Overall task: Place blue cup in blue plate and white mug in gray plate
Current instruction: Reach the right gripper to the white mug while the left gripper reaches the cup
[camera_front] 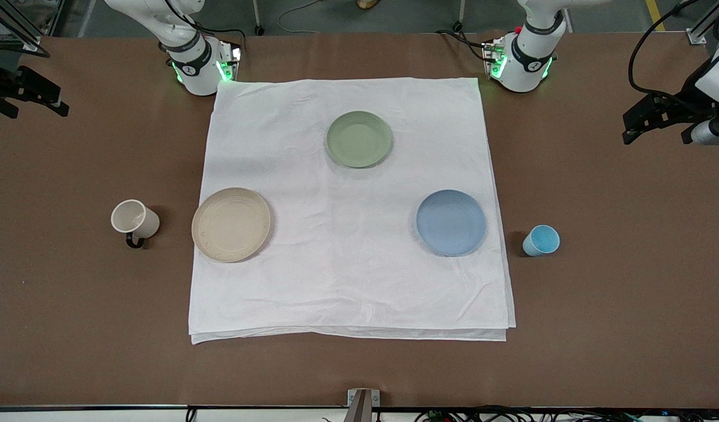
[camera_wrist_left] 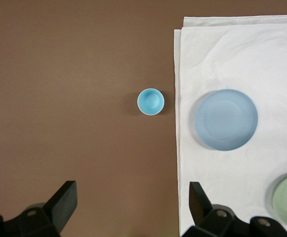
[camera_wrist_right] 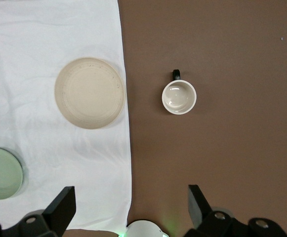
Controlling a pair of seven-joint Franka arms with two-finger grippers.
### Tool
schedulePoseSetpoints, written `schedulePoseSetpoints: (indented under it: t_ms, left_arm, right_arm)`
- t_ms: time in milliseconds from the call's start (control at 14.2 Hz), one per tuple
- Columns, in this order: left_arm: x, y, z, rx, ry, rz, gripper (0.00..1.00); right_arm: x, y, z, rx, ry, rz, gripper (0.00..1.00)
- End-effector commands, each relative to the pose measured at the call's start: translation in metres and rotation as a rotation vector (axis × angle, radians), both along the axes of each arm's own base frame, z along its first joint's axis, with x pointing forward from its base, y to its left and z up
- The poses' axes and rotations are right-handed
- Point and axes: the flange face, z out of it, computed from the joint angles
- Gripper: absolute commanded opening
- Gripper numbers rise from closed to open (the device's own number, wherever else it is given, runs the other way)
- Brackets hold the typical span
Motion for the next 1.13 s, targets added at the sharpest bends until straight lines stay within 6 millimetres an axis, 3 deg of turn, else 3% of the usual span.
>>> schedulePoseSetpoints:
  t_ms: [0,141,353,494,565,635,776,847,918,1059]
  left_arm:
    - [-0.002,0.002,0.002,-0.012,0.007,-0.008,1.0]
    - [0.003,0.004,-0.002,-0.011,0.011,-0.003,1.0]
    - [0.022,0.018,-0.04,-0.024,0.083,0.017,1.0]
    - [0.033,0.015,-0.069,-0.032,0.109,0.04,1.0]
    - [0.038,0.016,-0.095,-0.027,0.113,0.052,1.0]
    - [0.04,0.016,-0.121,-0.027,0.099,0.07,1.0]
    - [0.038,0.013,-0.176,-0.028,0.039,0.123,1.0]
    - [0.036,0.012,-0.203,-0.021,0.021,0.148,1.0]
    - [0.034,0.011,-0.228,-0.018,0.01,0.148,1.0]
    - [0.027,0.011,-0.287,-0.029,-0.012,0.144,0.99]
  right_arm:
    - [-0.007,0.004,0.003,0.003,-0.016,0.033,1.0]
    - [-0.006,0.008,0.004,-0.061,-0.015,0.108,1.0]
    - [-0.007,0.003,0.003,-0.061,-0.01,0.098,1.0]
    - [-0.004,0.002,0.013,-0.063,-0.025,0.09,1.0]
    - [0.011,-0.001,-0.006,-0.066,0.003,0.089,1.0]
    - [0.044,-0.005,-0.034,-0.075,0.01,0.09,1.0]
    - [0.103,-0.024,-0.112,-0.074,0.038,0.074,1.0]
    - [0.12,-0.034,-0.127,-0.073,0.03,0.059,1.0]
    - [0.134,-0.041,-0.156,-0.074,0.027,0.052,1.0]
    - [0.152,-0.073,-0.225,-0.059,0.033,-0.003,1.0]
